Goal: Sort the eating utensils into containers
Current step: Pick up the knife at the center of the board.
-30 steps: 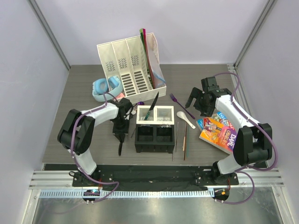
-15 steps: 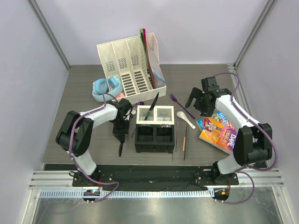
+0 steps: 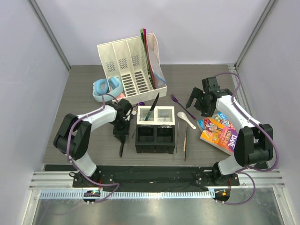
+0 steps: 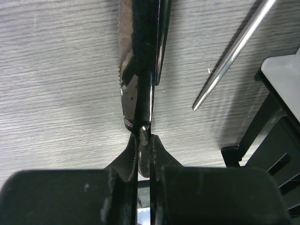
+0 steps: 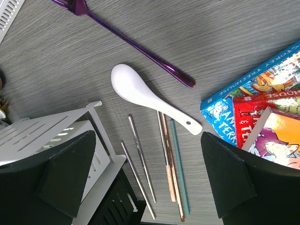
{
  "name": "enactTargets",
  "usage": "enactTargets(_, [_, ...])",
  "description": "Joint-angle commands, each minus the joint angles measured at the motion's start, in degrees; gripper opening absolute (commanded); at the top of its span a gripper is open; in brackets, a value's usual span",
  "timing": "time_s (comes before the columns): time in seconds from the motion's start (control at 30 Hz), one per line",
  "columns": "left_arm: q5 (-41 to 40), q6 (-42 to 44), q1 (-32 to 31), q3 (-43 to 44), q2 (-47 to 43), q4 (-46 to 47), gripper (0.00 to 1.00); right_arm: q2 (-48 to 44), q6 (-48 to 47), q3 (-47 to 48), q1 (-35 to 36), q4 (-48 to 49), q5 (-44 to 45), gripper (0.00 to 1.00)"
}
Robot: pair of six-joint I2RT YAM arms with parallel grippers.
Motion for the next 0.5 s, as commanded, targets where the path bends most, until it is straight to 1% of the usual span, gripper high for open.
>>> enactTargets(0.0, [0.5, 0.7, -0.1, 0.5, -2.5, -0.1, 0.0, -0.3, 0.5, 0.5, 0.0, 1.7, -0.3, 1.0])
enactTargets(0.17, [-1.1, 1.4, -0.1, 1.7, -2.4, -1.0, 0.0, -0.3, 0.5, 0.6, 0.0, 1.7, -0.2, 1.0])
enactTargets(0.47, [-1.7, 1.8, -0.1, 1.9, -2.5, -1.3, 0.0, -1.2, 0.4, 0.0, 0.0, 1.7, -0.3, 1.0])
